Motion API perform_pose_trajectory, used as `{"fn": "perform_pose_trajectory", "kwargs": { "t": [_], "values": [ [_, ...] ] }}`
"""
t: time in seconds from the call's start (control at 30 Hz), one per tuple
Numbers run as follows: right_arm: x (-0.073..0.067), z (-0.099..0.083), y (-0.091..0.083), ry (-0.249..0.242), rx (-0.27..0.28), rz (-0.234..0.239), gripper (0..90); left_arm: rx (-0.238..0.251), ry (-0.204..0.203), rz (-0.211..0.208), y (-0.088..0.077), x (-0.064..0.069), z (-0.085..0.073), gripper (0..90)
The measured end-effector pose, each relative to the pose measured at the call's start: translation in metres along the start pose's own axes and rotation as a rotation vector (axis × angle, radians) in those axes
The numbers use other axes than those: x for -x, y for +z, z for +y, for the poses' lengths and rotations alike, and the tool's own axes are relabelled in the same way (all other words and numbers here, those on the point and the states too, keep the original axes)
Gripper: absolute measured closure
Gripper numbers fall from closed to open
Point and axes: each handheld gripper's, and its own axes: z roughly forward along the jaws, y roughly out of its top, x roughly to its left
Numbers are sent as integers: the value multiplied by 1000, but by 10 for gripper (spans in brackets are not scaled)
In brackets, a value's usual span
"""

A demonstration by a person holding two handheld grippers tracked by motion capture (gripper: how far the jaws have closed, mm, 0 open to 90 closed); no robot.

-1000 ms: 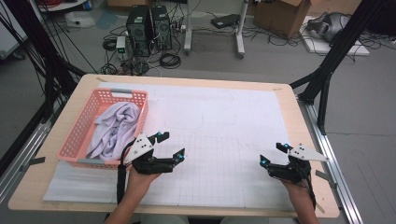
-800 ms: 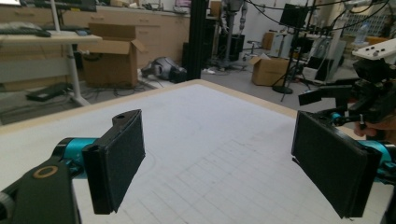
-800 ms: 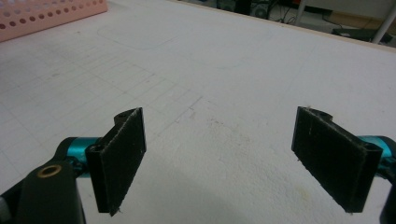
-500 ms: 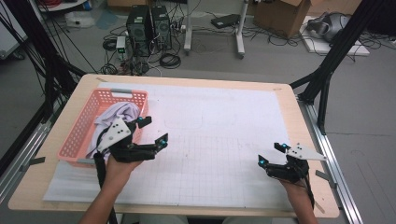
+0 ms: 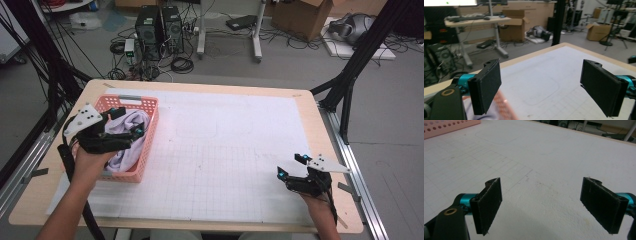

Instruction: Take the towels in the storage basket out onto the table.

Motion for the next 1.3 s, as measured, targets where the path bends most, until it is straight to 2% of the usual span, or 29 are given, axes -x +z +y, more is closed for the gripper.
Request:
{"fn": "perform_pose_trajectory", "kwargs": {
  "t": [0.03,0.1,0.13,0.17,0.2,0.23,0.27,0.3,0.4,0.43,0.5,0.53,0.57,0.6,0.7,0.73,0.77,0.8,0.83,0.9,0.93,0.97,1.0,1.1,1.23,1.3],
  "values": [
    [0,0,0,3,-1,0,165,0,0,0,0,0,0,171],
    [0,0,0,4,-2,0,166,-45,-18,31,2,-12,-4,168],
    [0,0,0,1,-2,1,166,-70,-33,49,4,-17,-7,168],
    [0,0,1,-2,-1,0,165,-119,-45,84,9,-26,-14,168],
    [0,0,1,-2,-1,0,165,-119,-45,84,9,-26,-14,168],
    [0,0,1,1,-2,2,165,-157,-60,113,14,-33,-20,169],
    [0,0,1,1,-2,2,165,-157,-60,113,14,-33,-20,169],
    [-1,0,1,2,-6,2,166,-180,-62,119,16,-36,-23,169],
    [-1,0,2,-3,-8,3,166,-258,-43,151,25,-43,-31,171],
    [0,0,2,-6,-9,3,166,-308,-38,178,30,-48,-36,173],
    [0,-1,3,-5,-10,5,166,-355,-48,195,35,-54,-41,173],
    [0,-1,3,-6,-11,4,166,-381,-50,205,37,-56,-44,173],
    [0,-1,3,-6,-11,4,166,-381,-50,205,37,-56,-44,173],
    [0,0,2,-4,-11,0,165,-431,-57,220,41,-59,-50,173],
    [0,-1,2,-3,-11,-2,166,-499,-48,251,47,-61,-57,174],
    [1,-1,2,-2,-12,-2,166,-499,-48,251,47,-61,-57,174],
    [1,-1,2,0,-13,-2,166,-544,-48,256,51,-63,-62,170],
    [0,-1,2,1,-14,-2,166,-544,-48,256,51,-63,-62,167],
    [1,-1,2,-2,-12,-3,166,-597,-41,270,55,-64,-67,166],
    [0,-1,2,-1,-13,-2,166,-649,-74,273,59,-67,-74,125],
    [0,0,2,-1,-15,-1,166,-649,-74,273,59,-67,-74,92],
    [0,-1,2,-5,-15,-1,166,-709,-74,296,65,-68,-82,60],
    [0,-1,3,-9,-12,-2,166,-735,-71,302,67,-68,-86,41],
    [0,-1,2,-2,-20,-6,166,-773,-65,314,74,-69,-92,17],
    [0,-2,3,-1,-24,-5,166,-777,-73,300,76,-73,-93,17],
    [1,-2,3,-4,-26,-6,166,-783,-83,313,77,-74,-94,17]
  ]
}}
